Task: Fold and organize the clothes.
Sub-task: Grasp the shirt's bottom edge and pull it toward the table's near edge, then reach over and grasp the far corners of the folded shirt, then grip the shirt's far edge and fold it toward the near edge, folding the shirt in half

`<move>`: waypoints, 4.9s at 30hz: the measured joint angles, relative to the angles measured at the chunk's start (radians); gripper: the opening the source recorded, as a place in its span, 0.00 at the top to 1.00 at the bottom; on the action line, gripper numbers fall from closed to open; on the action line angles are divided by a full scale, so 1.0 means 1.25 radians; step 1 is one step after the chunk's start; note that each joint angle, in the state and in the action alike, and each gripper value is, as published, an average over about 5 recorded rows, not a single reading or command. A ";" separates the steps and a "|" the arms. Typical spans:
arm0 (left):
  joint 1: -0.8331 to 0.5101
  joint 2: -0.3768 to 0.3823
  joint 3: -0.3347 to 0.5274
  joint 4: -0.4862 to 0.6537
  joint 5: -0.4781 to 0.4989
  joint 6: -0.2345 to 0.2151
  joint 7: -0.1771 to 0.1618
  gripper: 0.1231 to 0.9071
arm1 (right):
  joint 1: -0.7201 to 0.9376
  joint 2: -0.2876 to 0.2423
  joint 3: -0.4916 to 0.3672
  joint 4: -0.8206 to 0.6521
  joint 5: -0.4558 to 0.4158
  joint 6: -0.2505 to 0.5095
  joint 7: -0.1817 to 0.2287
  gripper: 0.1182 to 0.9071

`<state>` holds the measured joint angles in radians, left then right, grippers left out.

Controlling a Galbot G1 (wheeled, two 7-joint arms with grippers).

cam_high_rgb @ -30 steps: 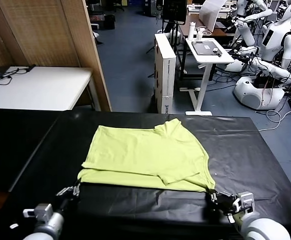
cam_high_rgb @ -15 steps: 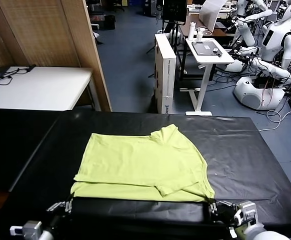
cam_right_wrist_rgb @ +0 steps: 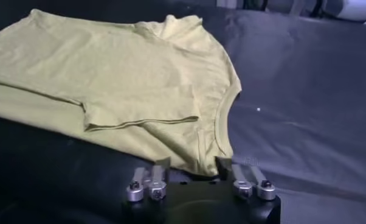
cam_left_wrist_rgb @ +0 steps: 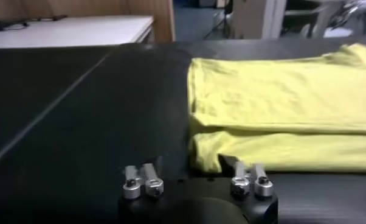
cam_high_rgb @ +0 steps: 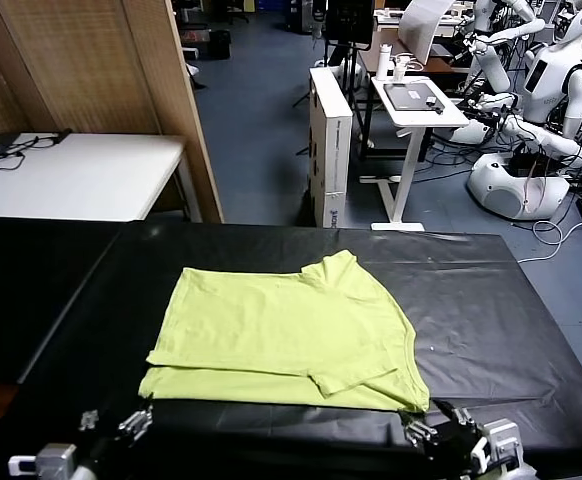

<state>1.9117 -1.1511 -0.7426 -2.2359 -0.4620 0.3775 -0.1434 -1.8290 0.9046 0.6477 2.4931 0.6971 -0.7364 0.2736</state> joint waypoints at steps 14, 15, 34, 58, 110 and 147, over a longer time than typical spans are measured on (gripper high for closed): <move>-0.168 0.027 -0.011 0.012 -0.073 0.071 0.031 0.00 | 0.392 -0.016 -0.124 -0.252 0.061 0.000 -0.011 0.00; -0.194 0.031 -0.005 0.022 -0.091 0.085 0.033 0.00 | 0.423 -0.014 -0.137 -0.273 0.063 0.000 -0.011 0.00; -0.626 0.076 0.154 0.294 -0.215 0.225 0.049 0.00 | 0.856 0.093 -0.406 -0.646 0.015 0.000 -0.053 0.00; -0.905 0.059 0.287 0.613 -0.154 0.197 0.099 0.00 | 0.990 0.160 -0.474 -0.842 -0.003 0.000 -0.098 0.00; -0.904 0.023 0.304 0.658 -0.103 0.190 0.126 0.95 | 0.978 0.154 -0.476 -0.850 -0.009 0.012 -0.126 0.88; -0.616 0.094 0.150 0.320 -0.130 0.185 0.120 0.96 | 0.698 0.003 -0.324 -0.536 0.055 0.163 -0.171 0.97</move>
<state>1.1421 -1.0332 -0.5546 -1.8360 -0.6252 0.6090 0.0063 -0.9563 0.9089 0.2421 1.8232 0.7655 -0.5328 0.0600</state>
